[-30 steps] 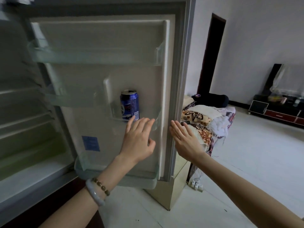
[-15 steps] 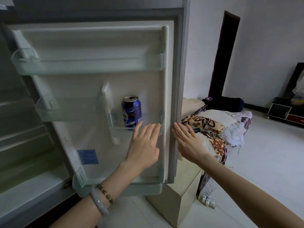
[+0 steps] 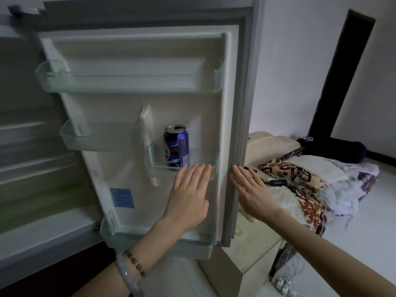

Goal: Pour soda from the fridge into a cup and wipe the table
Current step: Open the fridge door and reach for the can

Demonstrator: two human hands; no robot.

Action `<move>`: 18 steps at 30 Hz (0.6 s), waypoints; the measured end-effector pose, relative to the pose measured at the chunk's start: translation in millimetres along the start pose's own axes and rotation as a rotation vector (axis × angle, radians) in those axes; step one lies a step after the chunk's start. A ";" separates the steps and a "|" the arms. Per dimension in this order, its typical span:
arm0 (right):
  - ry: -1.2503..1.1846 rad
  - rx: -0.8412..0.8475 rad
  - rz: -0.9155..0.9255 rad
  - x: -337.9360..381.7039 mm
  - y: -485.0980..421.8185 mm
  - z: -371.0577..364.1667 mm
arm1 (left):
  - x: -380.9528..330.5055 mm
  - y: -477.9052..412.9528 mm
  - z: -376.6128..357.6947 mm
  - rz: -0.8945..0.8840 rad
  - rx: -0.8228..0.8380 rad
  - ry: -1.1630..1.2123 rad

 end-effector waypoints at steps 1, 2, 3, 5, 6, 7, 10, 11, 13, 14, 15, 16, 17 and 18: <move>-0.007 -0.011 0.013 0.1 0.8 1.3 | -0.6 1.8 -0.7 0.004 0.004 -0.004; -0.017 -0.018 0.025 0.1 1.6 3.0 | -1.1 3.3 -1.2 0.006 0.006 -0.009; -0.026 -0.022 0.032 0.0 1.7 4.6 | -1.4 4.4 -1.5 0.011 0.007 -0.014; -0.050 -0.018 0.032 -0.3 0.0 9.8 | -1.1 5.0 -2.2 0.019 0.011 -0.021; -0.073 -0.015 0.033 -0.2 -1.7 14.6 | -0.6 5.3 -2.5 0.019 0.012 -0.022; -0.101 -0.021 0.034 0.3 -3.6 21.3 | -0.1 5.8 -2.5 0.019 0.012 -0.019; -0.203 -0.133 0.023 -1.5 -14.1 53.2 | 1.8 7.0 1.8 0.015 0.026 0.026; -0.245 -0.184 0.022 -1.9 -19.9 66.2 | 3.7 7.1 4.5 0.022 0.018 0.061; -0.334 -0.267 0.029 0.2 -33.0 89.1 | 11.1 5.8 11.3 0.063 -0.013 0.161; -0.381 -0.288 0.032 2.5 -41.0 97.6 | 17.2 4.1 15.9 0.094 -0.049 0.207; -0.428 -0.295 0.026 5.8 -49.7 105.2 | 25.3 2.1 20.2 0.133 -0.089 0.250; -0.481 -0.286 0.010 9.6 -59.1 111.1 | 34.6 -0.8 24.5 0.177 -0.124 0.287; -0.548 -0.266 -0.013 13.7 -68.5 115.3 | 44.0 -4.3 29.2 0.226 -0.156 0.311; -0.623 -0.242 -0.040 18.0 -78.2 118.3 | 54.2 -8.7 33.4 0.278 -0.188 0.330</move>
Point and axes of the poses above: each hand's wrist, its own y-axis away from the middle knuckle, its own z-axis out of the back of the hand, x = y × z, the point moved 4 cm from there along -y, towards the middle knuckle, and after that the axes turned 7 degrees about -y, right-handed, at the moved point
